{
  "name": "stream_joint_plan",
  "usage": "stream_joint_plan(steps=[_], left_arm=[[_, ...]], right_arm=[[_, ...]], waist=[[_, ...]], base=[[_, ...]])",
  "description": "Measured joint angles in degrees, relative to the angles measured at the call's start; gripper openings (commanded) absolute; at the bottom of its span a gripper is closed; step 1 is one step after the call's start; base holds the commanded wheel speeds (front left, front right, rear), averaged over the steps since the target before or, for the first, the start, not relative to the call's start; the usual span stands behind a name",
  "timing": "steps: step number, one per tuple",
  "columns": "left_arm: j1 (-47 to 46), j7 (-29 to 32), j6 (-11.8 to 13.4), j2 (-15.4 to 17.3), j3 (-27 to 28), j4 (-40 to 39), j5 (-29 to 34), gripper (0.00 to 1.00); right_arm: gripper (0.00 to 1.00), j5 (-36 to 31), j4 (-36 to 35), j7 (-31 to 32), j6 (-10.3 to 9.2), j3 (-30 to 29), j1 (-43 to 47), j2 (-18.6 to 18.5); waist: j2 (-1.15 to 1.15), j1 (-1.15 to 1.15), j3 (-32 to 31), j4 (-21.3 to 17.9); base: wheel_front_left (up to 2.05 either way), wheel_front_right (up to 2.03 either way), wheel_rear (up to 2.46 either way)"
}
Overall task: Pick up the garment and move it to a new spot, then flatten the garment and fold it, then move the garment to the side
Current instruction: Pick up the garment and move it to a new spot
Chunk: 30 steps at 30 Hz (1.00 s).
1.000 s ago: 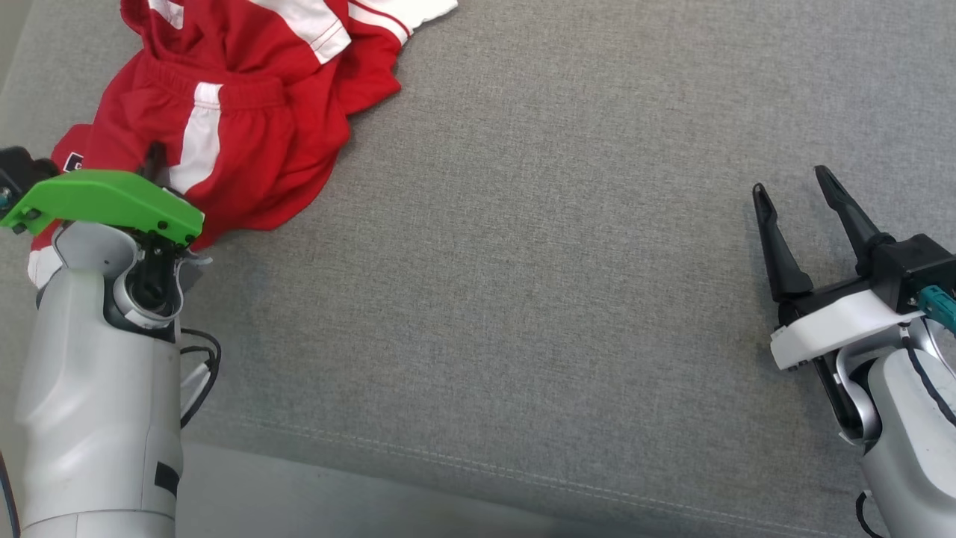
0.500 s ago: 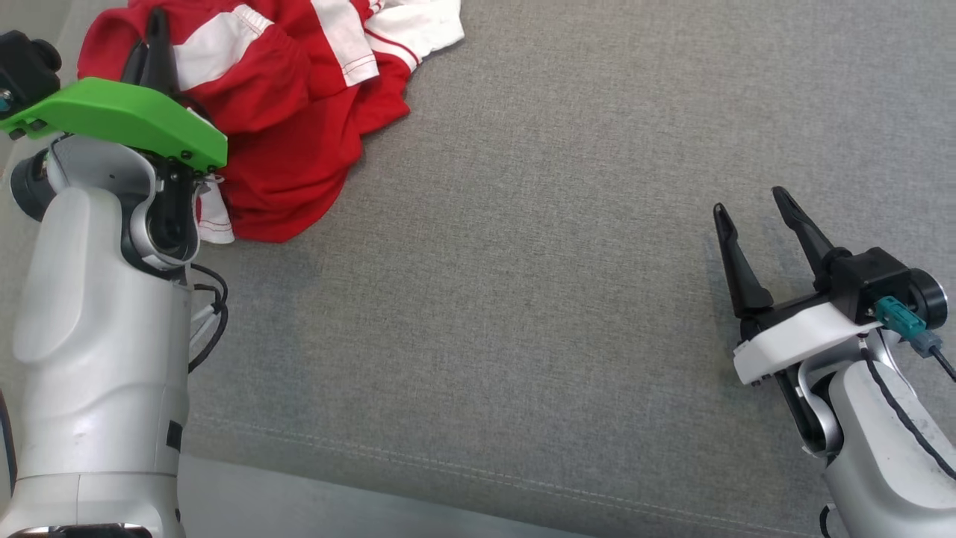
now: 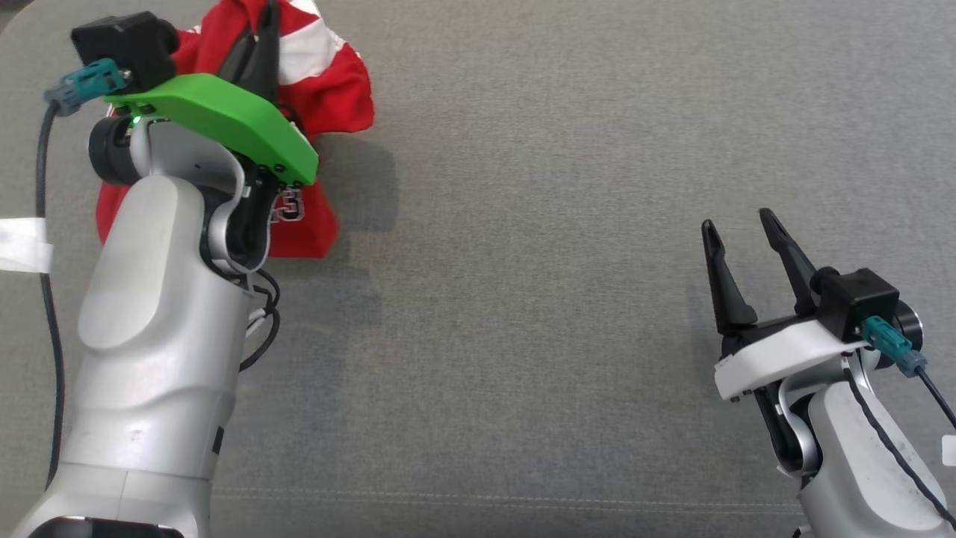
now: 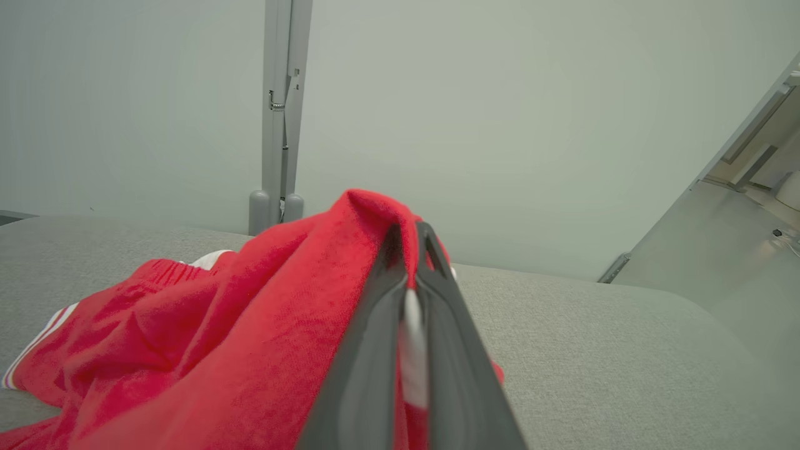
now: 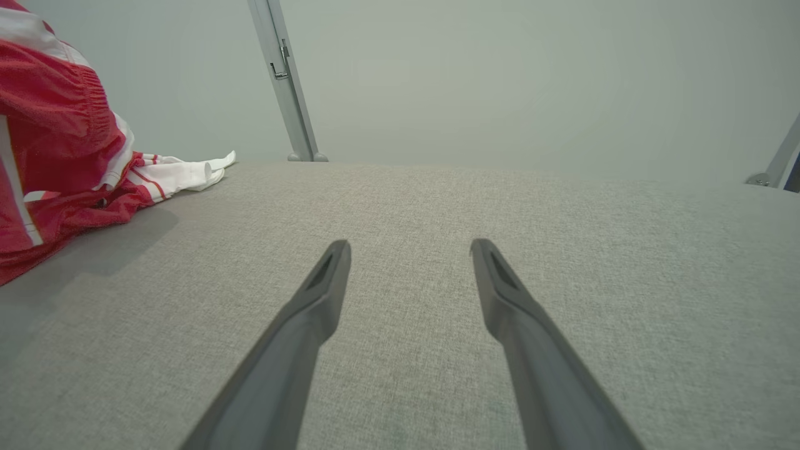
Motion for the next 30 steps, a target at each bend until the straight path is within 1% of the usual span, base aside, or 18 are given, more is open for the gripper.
stream_joint_plan(steps=[7,8,11,12,16,19,21,22,26,30], left_arm=[[1.71,2.5,-0.47,-0.68,-5.3,0.03,-1.19,0.0],[1.71,2.5,-0.47,-0.68,-5.3,0.03,-1.19,0.0],[4.32,3.09,-0.52,-0.67,-8.17,0.0,-1.96,0.0],[5.16,3.31,-0.53,-0.6,-9.36,-0.16,-2.79,0.0],[9.01,3.35,-0.77,-0.32,-16.04,-2.55,-10.28,0.0],[11.58,3.3,-0.78,-0.21,-20.75,-4.97,-13.92,0.0],[12.78,3.03,-0.8,-0.09,-23.39,-6.97,-15.73,0.0],[13.19,2.75,-0.79,-0.01,-24.53,-7.77,-16.25,0.0],[14.39,1.16,-0.13,0.29,-27.14,-10.99,-18.19,0.0],[15.19,0.46,0.14,0.74,-31.15,-14.93,-21.7,0.0]], right_arm=[[1.0,0.04,-1.15,0.0,-0.92,-1.32,2.89,0.77],[1.0,0.04,-1.15,0.0,-0.92,-1.32,2.89,0.77],[1.0,0.07,-1.55,0.0,-0.96,-1.7,3.42,0.99],[1.0,0.07,-1.77,0.0,-0.96,-1.72,3.53,1.12],[1.0,0.12,-2.13,0.0,-0.93,-1.78,4.41,1.58],[1.0,0.12,-2.25,0.0,-0.87,-1.76,4.57,1.78],[1.0,0.12,-2.24,0.0,-0.66,-1.59,4.61,1.92],[1.0,0.12,-2.21,0.0,-0.25,-1.36,4.64,1.99],[1.0,0.11,-1.78,0.0,1.02,-0.07,4.64,2.36],[1.0,0.11,-1.52,0.0,1.13,-0.63,4.9,2.36]], waist=[[0.0,0.0,-2.17,-5.6],[0.0,0.0,-2.17,-5.6],[0.0,0.0,-2.84,-8.09],[0.0,0.0,-3.03,-8.92],[0.0,0.0,-3.73,-12.3],[0.0,0.0,-4.21,-14.79],[0.0,0.0,-4.51,-16.45],[0.0,0.0,-4.66,-17.3],[0.0,0.0,-5.25,-20.61],[0.0,0.0,-5.89,-23.71]], base=[[0.0,0.0,0.0],[0.0,0.0,0.0],[0.0,0.0,0.0],[0.0,0.0,0.0],[0.0,0.0,0.0],[0.0,0.0,0.0],[0.0,0.0,0.0],[0.0,0.0,0.0],[0.0,0.0,0.0],[0.0,0.0,0.0]])
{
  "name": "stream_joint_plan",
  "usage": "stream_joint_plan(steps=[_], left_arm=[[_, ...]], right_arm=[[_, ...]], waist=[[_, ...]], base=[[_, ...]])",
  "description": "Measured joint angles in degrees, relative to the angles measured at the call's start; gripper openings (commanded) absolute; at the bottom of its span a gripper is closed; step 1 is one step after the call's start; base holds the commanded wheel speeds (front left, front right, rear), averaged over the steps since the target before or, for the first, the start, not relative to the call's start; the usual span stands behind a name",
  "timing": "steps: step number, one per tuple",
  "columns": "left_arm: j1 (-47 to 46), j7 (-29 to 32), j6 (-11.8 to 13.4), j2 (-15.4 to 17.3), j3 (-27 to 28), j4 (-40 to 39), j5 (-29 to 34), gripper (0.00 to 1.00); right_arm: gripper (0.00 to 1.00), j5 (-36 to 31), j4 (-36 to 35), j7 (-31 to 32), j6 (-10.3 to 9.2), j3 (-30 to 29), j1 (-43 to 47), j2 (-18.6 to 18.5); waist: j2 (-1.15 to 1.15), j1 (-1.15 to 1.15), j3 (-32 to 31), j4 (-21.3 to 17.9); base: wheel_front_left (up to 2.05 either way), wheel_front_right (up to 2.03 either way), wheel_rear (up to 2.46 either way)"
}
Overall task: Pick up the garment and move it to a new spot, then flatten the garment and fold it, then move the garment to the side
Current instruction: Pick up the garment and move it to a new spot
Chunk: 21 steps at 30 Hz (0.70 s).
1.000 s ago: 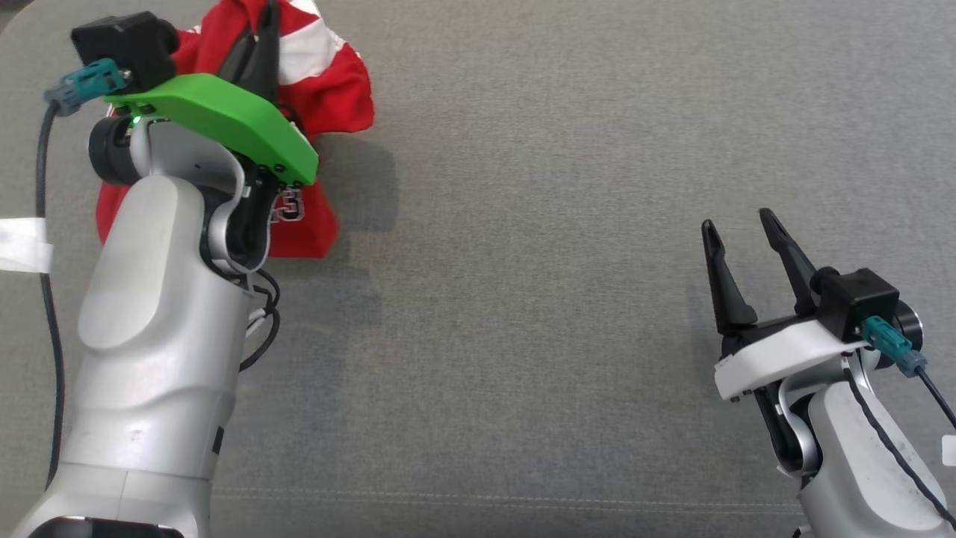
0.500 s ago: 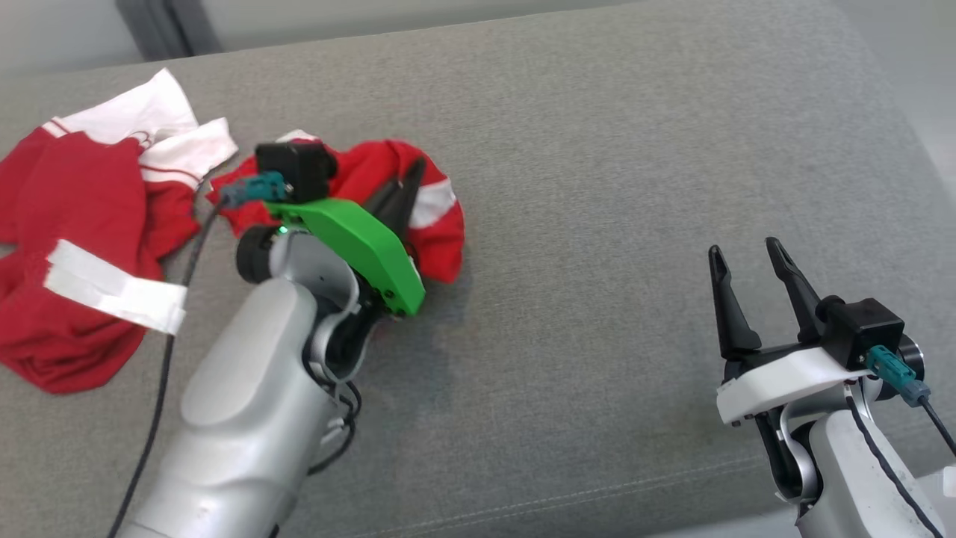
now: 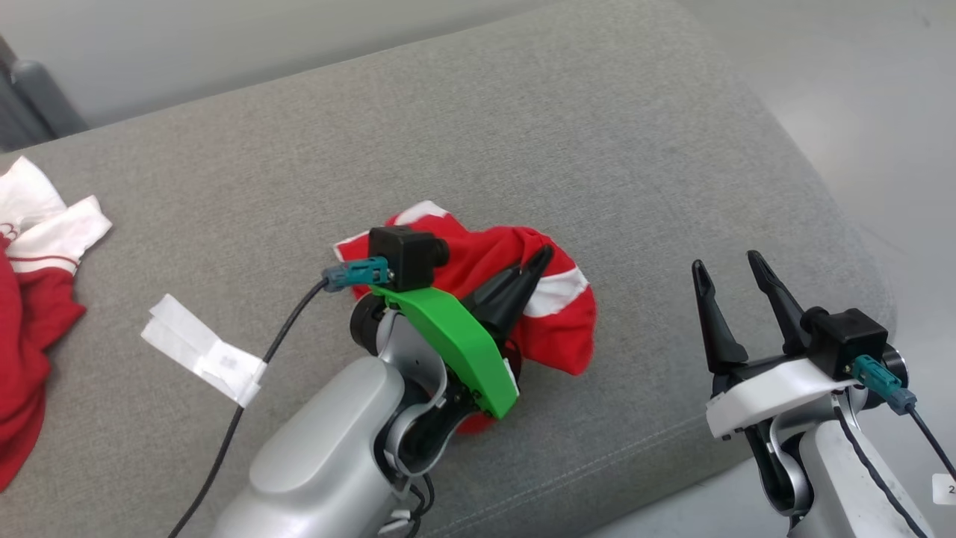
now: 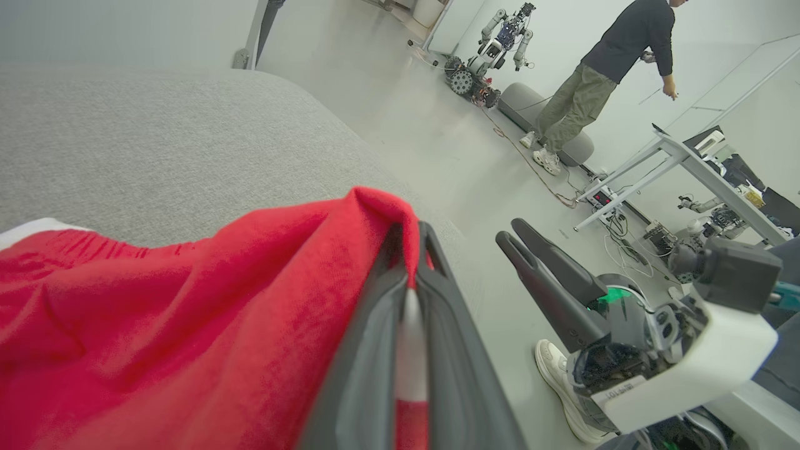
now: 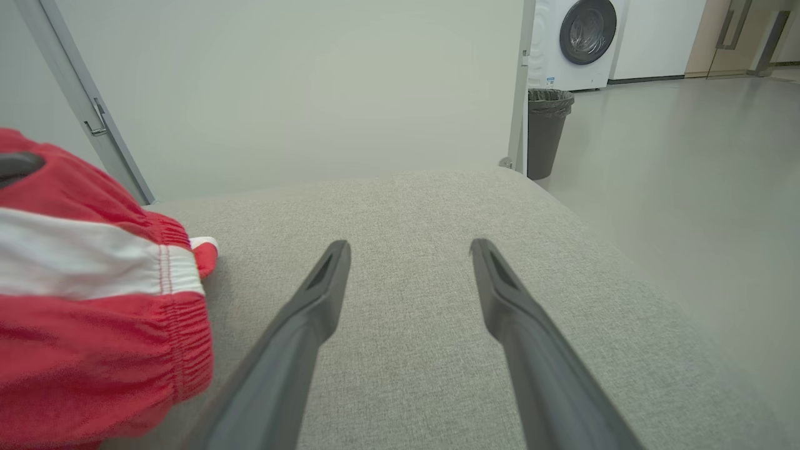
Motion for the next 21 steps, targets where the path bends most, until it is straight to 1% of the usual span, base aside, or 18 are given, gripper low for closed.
stream_joint_plan(steps=[3,5,7,10,15,17,19,21], left_arm=[[0.98,-0.98,0.44,-0.09,-2.02,-1.09,-0.86,0.0],[2.02,-1.25,1.61,-0.07,-2.87,-0.51,-0.81,0.17],[3.09,-1.41,2.57,-0.05,-3.44,0.58,-0.51,0.24],[3.94,-2.31,3.75,-0.04,-3.82,1.9,-0.01,0.16],[3.94,-3.74,5.63,0.02,-3.61,3.2,0.58,0.14],[3.9,-4.36,6.44,0.01,-2.87,3.97,0.82,0.06],[3.61,-4.82,7.35,0.01,-1.79,5.31,1.31,0.05],[3.31,-5.17,8.11,0.01,-0.54,6.64,1.48,0.01]], right_arm=[[1.0,0.0,0.14,0.0,0.0,-0.59,0.74,0.0],[1.0,0.01,0.14,0.0,0.0,-1.04,0.84,-0.03],[1.0,0.0,0.13,0.0,0.01,-1.26,0.93,-0.14],[1.0,0.0,0.08,0.0,0.27,-1.42,1.24,-0.22],[1.0,-0.01,0.02,0.0,0.51,-1.65,1.39,-0.22],[1.0,-0.07,-0.02,0.0,0.52,-1.65,1.39,-0.19],[1.0,-0.12,-0.02,0.0,0.53,-1.66,1.39,-0.19],[1.0,-0.19,-0.03,0.0,0.58,-1.66,1.39,-0.2]], waist=[[0.0,0.0,-0.52,-1.69],[0.0,0.0,-1.0,-2.3],[0.0,0.0,-1.44,-2.46],[0.0,0.0,-1.51,-2.08],[0.0,0.0,-1.48,-0.8],[0.0,0.0,-1.54,-0.23],[0.0,0.0,-1.67,0.33],[0.0,0.0,-1.83,0.86]], base=[[0.0,0.0,0.0],[0.0,0.0,0.0],[0.0,0.0,0.0],[0.0,0.0,0.0],[0.0,0.0,0.0],[0.0,0.0,0.0],[0.0,0.0,0.0],[0.0,0.0,0.0]])
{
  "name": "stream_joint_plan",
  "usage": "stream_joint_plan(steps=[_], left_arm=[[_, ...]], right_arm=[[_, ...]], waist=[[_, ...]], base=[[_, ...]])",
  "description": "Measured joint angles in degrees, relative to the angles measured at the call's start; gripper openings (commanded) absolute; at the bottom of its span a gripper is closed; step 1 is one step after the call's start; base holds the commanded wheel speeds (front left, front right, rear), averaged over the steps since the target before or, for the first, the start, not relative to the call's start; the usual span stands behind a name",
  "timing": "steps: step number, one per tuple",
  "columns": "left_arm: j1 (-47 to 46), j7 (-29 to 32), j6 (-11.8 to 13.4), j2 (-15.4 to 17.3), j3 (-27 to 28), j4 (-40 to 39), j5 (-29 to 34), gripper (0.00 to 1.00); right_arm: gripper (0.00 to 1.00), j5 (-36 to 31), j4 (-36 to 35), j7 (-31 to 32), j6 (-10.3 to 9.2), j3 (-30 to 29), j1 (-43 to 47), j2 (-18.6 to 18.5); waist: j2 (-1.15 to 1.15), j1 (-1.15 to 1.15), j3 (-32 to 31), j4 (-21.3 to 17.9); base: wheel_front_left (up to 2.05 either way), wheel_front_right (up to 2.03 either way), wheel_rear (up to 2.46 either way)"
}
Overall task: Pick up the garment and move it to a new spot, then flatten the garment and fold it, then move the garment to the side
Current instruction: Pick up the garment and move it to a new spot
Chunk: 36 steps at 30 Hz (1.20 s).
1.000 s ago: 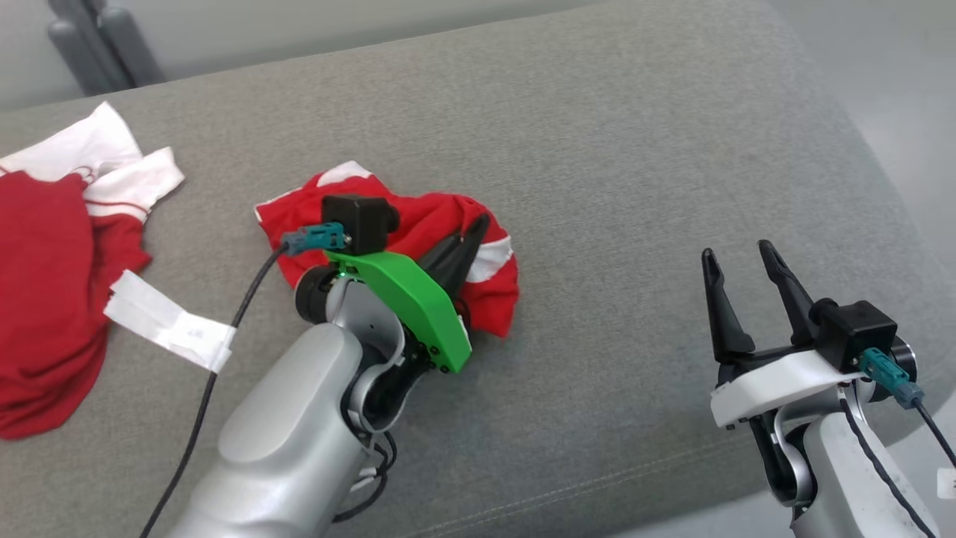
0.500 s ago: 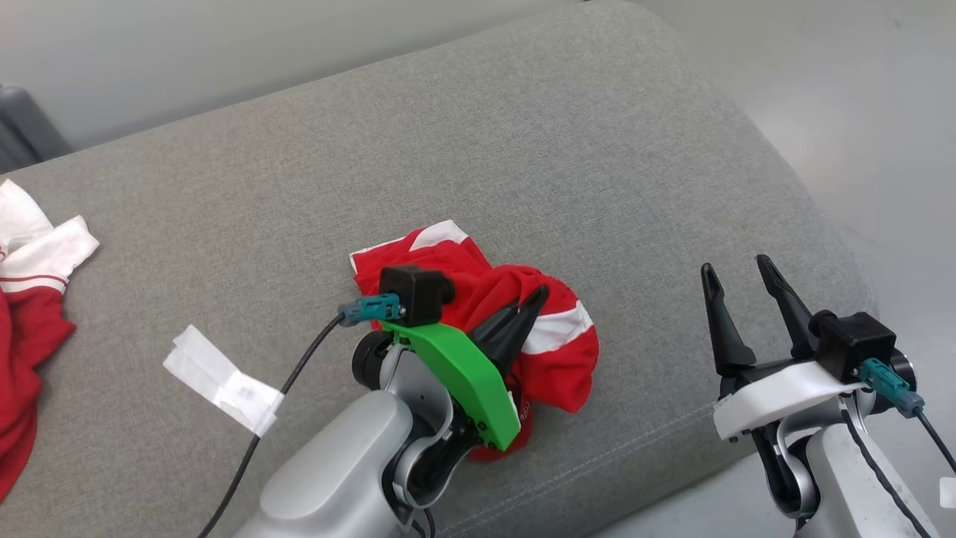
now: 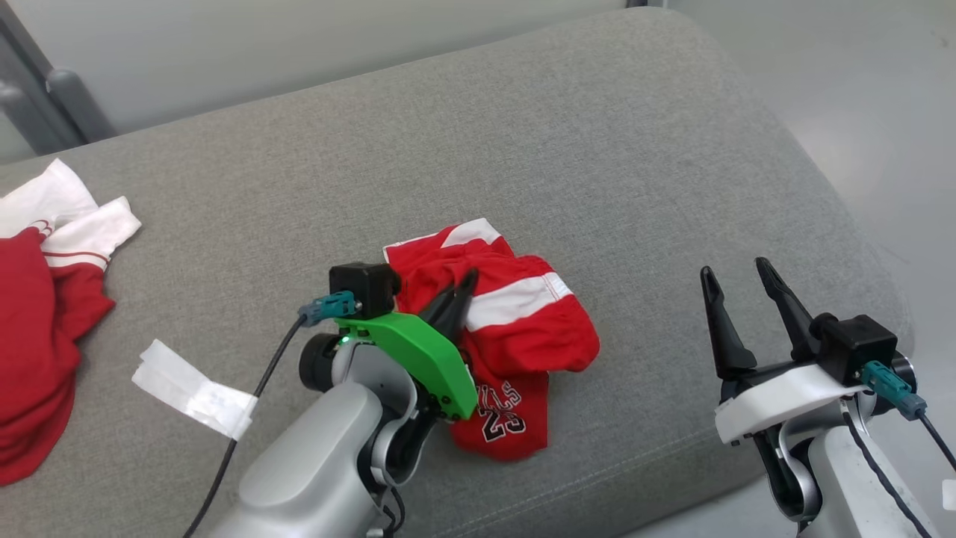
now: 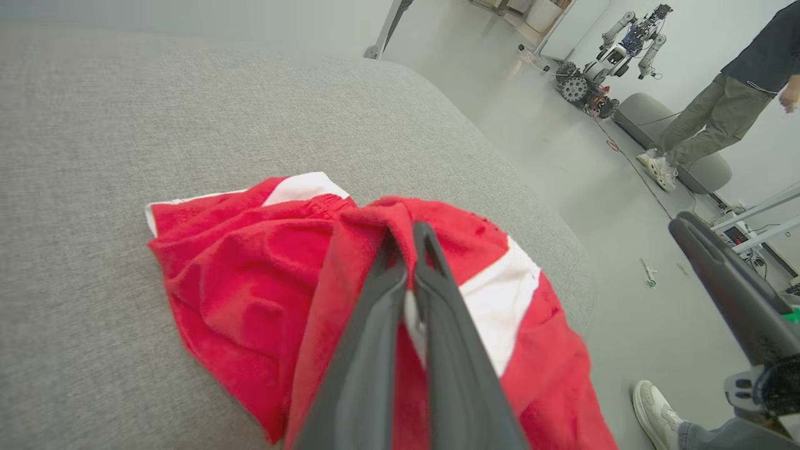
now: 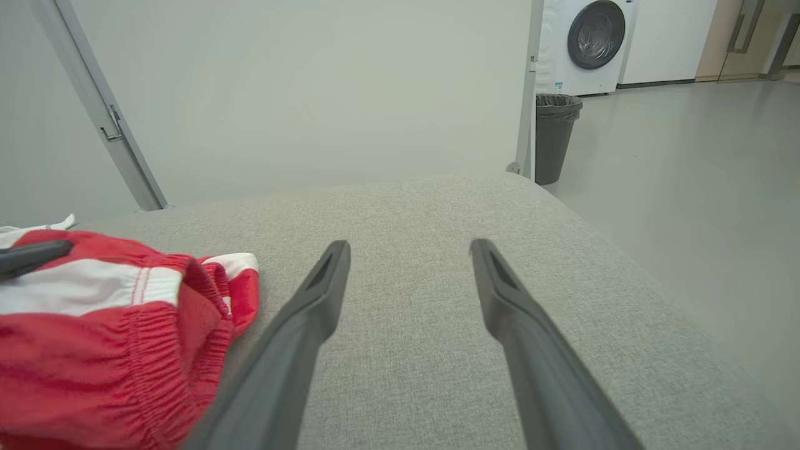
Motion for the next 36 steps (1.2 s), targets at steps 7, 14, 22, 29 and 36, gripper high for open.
stream_joint_plan(steps=[7,14,22,29,36], left_arm=[[-3.51,-2.16,1.87,3.44,4.58,4.03,2.97,0.0],[-7.51,-3.18,1.92,4.32,7.59,4.71,3.11,0.0],[-8.06,-2.31,2.41,2.01,4.01,6.23,3.58,0.0],[-3.71,-0.97,2.41,-0.01,0.0,7.89,2.88,0.49],[-3.69,-1.18,2.41,0.07,-0.04,8.45,2.88,1.0]], right_arm=[[1.0,-0.13,0.02,0.0,0.54,0.1,0.02,0.05],[1.0,-0.35,0.13,0.0,1.1,0.38,0.04,0.3],[1.0,-0.45,0.47,0.0,1.42,0.47,0.05,0.44],[1.0,-0.53,0.55,0.0,1.69,0.91,0.07,0.58],[1.0,-0.54,0.83,0.0,1.99,1.67,0.06,0.65]], waist=[[0.0,0.0,-0.8,1.9],[0.0,0.0,-1.04,2.99],[0.0,0.0,-1.16,3.53],[0.0,0.0,-0.91,3.77],[0.0,0.0,-0.78,3.95]], base=[[0.0,0.0,0.0],[0.0,0.0,0.0],[0.0,0.0,0.0],[0.0,0.0,0.0],[0.0,0.0,0.0]])
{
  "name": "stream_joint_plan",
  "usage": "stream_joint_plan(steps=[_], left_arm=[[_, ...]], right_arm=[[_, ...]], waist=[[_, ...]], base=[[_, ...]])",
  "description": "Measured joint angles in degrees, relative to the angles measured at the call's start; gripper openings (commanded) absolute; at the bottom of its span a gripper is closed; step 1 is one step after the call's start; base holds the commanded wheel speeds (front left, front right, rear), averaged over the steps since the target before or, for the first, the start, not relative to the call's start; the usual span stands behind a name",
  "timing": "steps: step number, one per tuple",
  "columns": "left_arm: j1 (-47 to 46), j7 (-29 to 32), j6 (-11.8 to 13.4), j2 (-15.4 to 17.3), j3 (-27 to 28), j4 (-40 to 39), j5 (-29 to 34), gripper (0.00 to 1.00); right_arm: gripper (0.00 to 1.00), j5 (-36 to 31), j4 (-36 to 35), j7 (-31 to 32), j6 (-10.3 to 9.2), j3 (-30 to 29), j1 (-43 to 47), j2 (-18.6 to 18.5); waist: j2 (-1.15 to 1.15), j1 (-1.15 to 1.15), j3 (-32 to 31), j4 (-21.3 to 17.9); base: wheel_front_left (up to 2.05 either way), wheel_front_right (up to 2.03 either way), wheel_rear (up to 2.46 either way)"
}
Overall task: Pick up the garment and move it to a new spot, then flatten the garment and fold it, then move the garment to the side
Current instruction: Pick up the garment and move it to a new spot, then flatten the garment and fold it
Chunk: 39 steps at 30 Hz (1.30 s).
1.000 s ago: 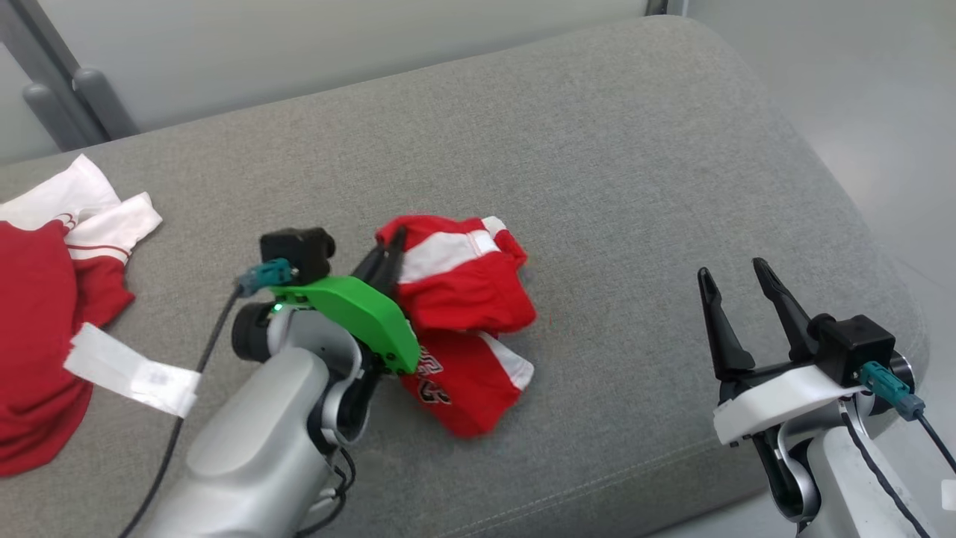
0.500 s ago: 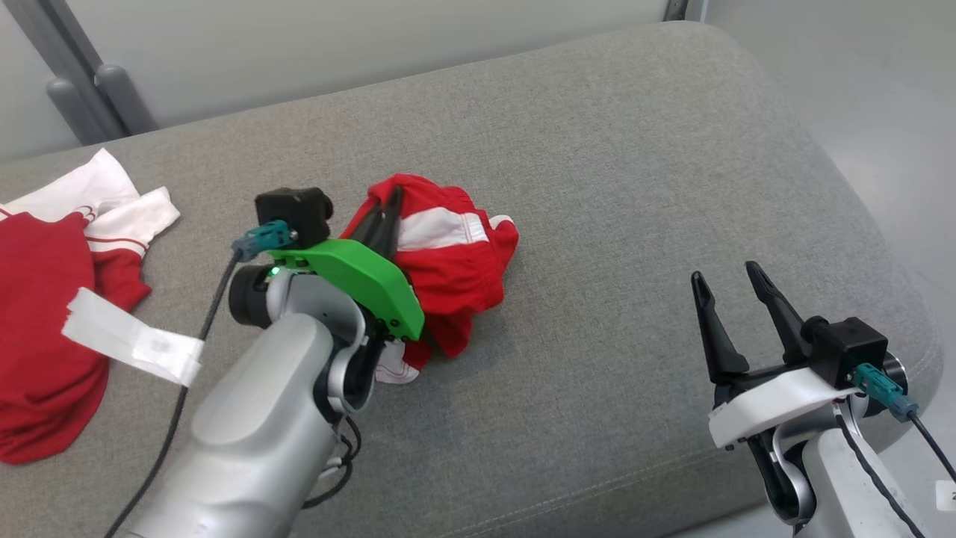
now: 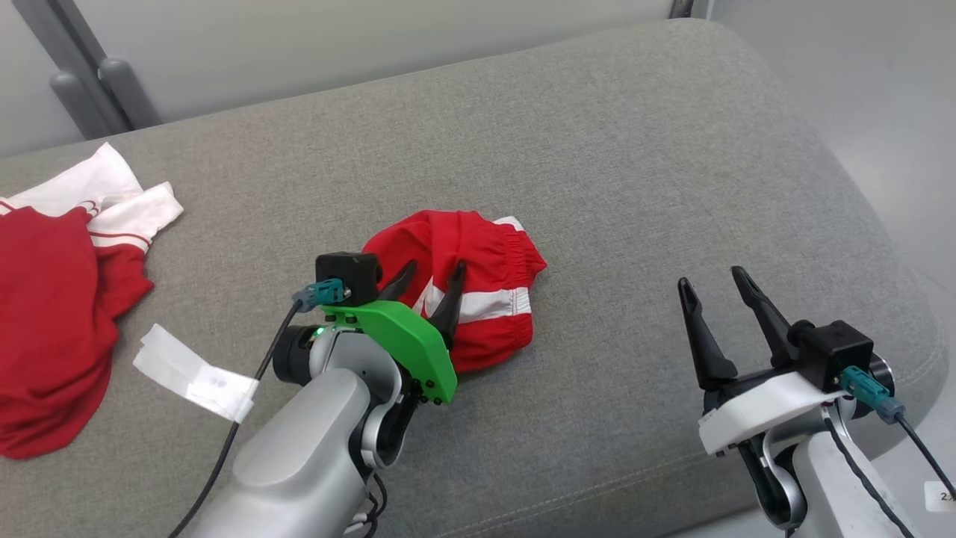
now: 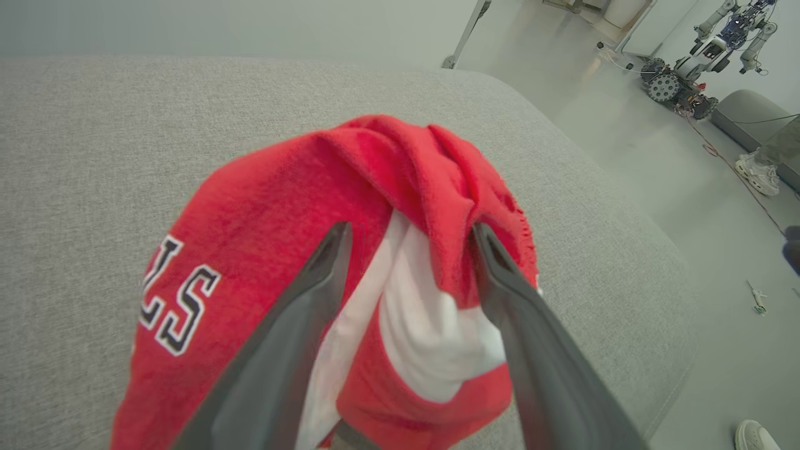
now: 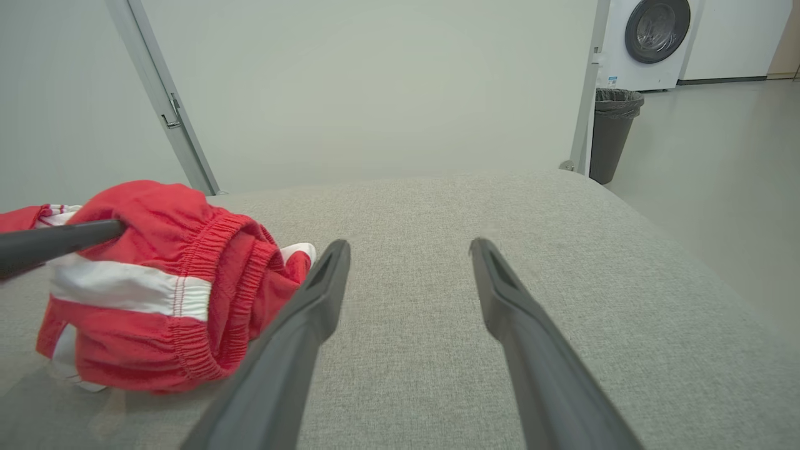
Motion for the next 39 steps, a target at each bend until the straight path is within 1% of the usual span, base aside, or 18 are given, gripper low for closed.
stream_joint_plan(steps=[9,13,16,23,33,39], left_arm=[[1.75,-1.83,-0.01,-0.04,0.87,-1.08,-2.02,1.0],[3.13,-2.16,-0.04,-0.04,0.33,-1.91,-2.23,1.0],[4.52,-2.25,-0.27,-0.05,-0.47,-2.79,-3.87,1.0],[7.53,-2.68,-1.31,-0.05,-2.02,-4.43,-4.78,1.0],[9.88,-3.42,-1.3,-0.02,-2.38,-5.77,-5.55,1.0],[9.9,-3.9,-1.26,-0.02,-2.29,-6.75,-5.55,1.0]], right_arm=[[1.0,0.0,1.54,-0.01,1.45,3.86,-0.01,0.15],[1.0,0.02,2.36,-0.01,1.48,5.28,-0.02,0.19],[1.0,0.14,3.55,0.0,1.52,6.2,-0.04,0.19],[1.0,1.56,6.65,-0.01,1.99,8.05,-0.77,0.35],[1.0,4.2,10.18,-0.01,2.0,9.09,-2.91,0.62],[1.0,5.8,12.71,0.0,2.0,9.56,-3.78,0.63]], waist=[[0.0,0.0,-0.52,1.36],[0.0,0.0,-0.78,2.41],[0.0,0.0,-1.05,3.66],[0.0,0.0,-1.65,7.1],[0.0,0.0,-2.41,12.17],[0.0,0.0,-2.31,14.37]], base=[[0.0,0.0,0.0],[0.0,0.0,0.0],[0.0,0.0,0.0],[0.0,0.0,0.0],[0.0,0.0,0.0],[0.0,0.0,0.0]])
